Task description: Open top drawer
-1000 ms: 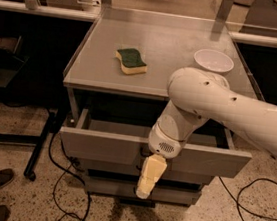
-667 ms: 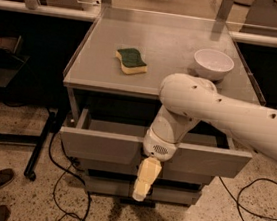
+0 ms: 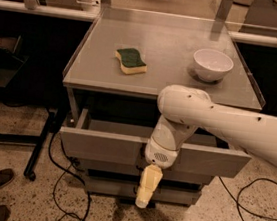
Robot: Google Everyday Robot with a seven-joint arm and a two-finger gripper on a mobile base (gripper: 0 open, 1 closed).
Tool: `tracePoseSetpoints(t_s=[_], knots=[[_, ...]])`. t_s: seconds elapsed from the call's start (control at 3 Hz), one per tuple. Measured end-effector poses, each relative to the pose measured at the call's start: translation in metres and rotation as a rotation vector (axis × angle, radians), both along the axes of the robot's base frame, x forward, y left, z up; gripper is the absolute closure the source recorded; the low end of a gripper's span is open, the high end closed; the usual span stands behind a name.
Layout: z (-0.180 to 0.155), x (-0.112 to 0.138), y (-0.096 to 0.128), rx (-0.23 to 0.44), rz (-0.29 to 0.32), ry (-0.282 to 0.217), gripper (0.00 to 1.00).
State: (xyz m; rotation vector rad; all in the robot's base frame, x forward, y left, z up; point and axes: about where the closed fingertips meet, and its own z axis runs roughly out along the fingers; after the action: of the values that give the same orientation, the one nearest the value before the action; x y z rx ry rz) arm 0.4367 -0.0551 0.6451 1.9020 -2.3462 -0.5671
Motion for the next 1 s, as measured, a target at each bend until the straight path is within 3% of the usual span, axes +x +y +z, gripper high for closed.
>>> tracePoseSetpoints(t_s=[0.33,0.67,1.0], knots=[[0.002,-0.001,0.000,-0.001,0.001,0.001,0.00],[0.022,-0.035,-0.017,0.005,0.021,0.013,0.00],[0.020,-0.037,-0.018,0.004,0.025,0.019,0.00]])
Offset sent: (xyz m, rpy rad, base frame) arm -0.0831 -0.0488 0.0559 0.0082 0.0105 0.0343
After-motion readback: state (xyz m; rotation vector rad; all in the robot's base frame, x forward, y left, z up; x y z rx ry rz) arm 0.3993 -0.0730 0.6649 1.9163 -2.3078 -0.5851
